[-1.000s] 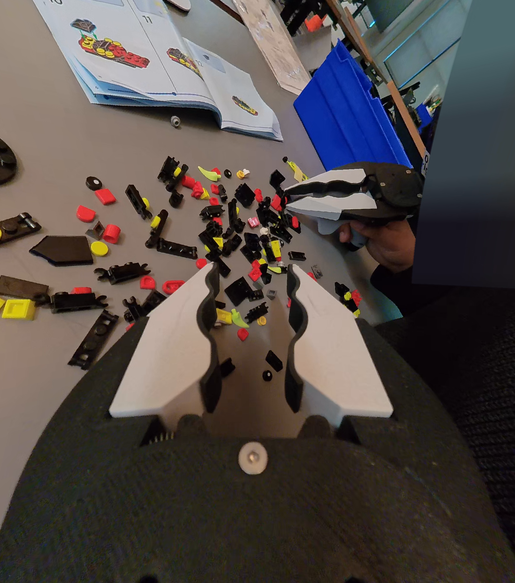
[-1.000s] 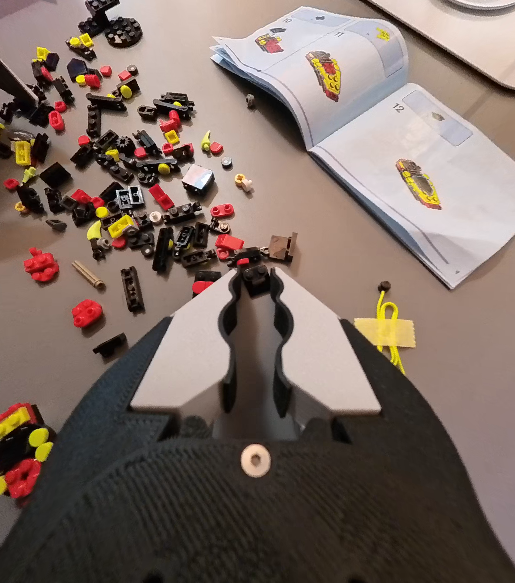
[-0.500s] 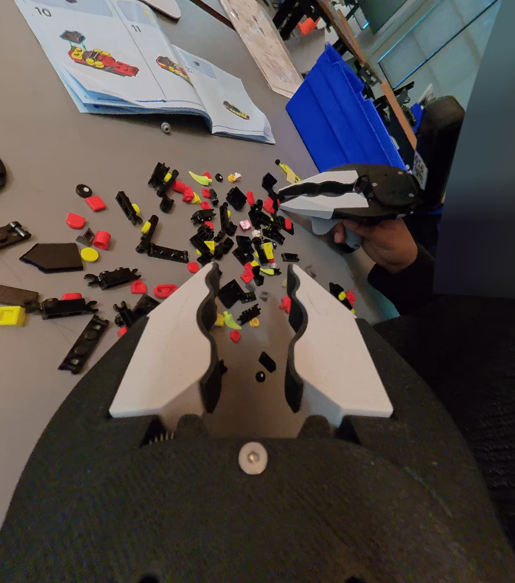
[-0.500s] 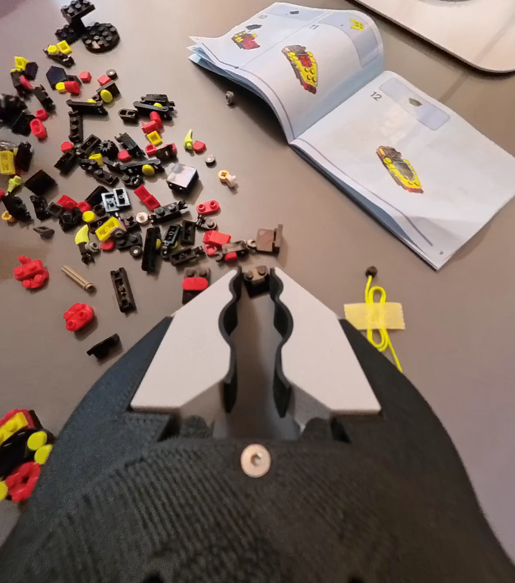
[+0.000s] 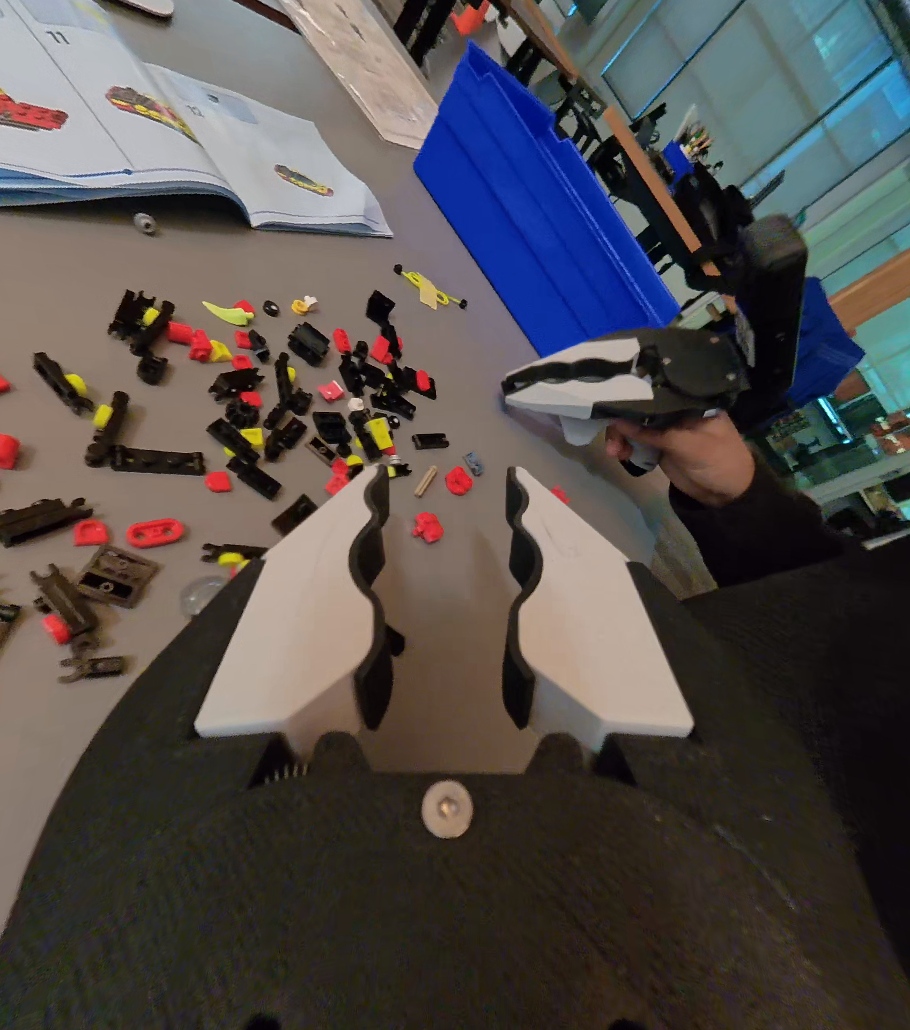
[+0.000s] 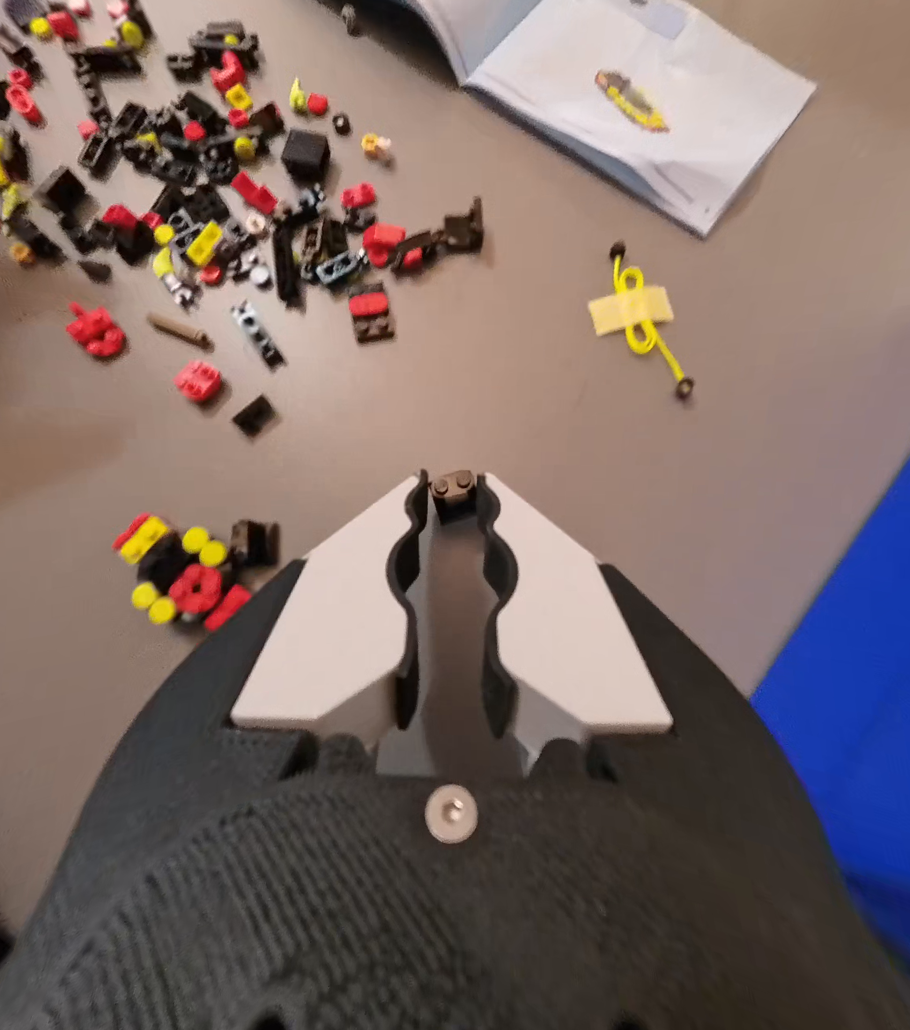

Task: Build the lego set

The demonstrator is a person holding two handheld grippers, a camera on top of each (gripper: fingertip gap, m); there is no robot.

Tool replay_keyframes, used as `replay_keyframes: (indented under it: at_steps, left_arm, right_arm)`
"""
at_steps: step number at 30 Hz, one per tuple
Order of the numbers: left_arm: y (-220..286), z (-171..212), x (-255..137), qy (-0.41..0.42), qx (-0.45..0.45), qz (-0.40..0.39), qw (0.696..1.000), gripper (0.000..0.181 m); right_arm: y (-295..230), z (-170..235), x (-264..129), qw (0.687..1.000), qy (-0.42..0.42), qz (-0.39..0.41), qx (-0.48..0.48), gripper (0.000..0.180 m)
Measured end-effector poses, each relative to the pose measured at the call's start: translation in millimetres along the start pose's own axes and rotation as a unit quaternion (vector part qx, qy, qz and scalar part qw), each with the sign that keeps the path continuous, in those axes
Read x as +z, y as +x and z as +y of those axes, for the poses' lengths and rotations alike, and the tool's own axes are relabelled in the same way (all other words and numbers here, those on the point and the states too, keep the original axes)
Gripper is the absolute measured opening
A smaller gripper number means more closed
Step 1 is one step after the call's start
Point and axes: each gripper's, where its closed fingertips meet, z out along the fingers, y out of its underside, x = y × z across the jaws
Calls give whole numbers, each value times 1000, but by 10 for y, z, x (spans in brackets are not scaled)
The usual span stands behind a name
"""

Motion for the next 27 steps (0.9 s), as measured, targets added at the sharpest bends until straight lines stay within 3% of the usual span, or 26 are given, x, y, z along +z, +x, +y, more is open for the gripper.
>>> replay_keyframes:
  at_steps: [5, 16, 27]
  left_arm:
    - [57, 96, 61, -22, -4, 13, 1000, 41]
    - [48, 80, 44, -10, -43, 23, 999, 41]
    - [47, 159, 20, -24, -42, 23, 999, 42]
  right_arm:
    - [-205, 97, -199, 999, 16, -29, 38, 23]
    - [-45, 30, -407, 999, 35, 4, -14, 19]
    - [85, 201, -216, 997, -24, 43, -53, 12]
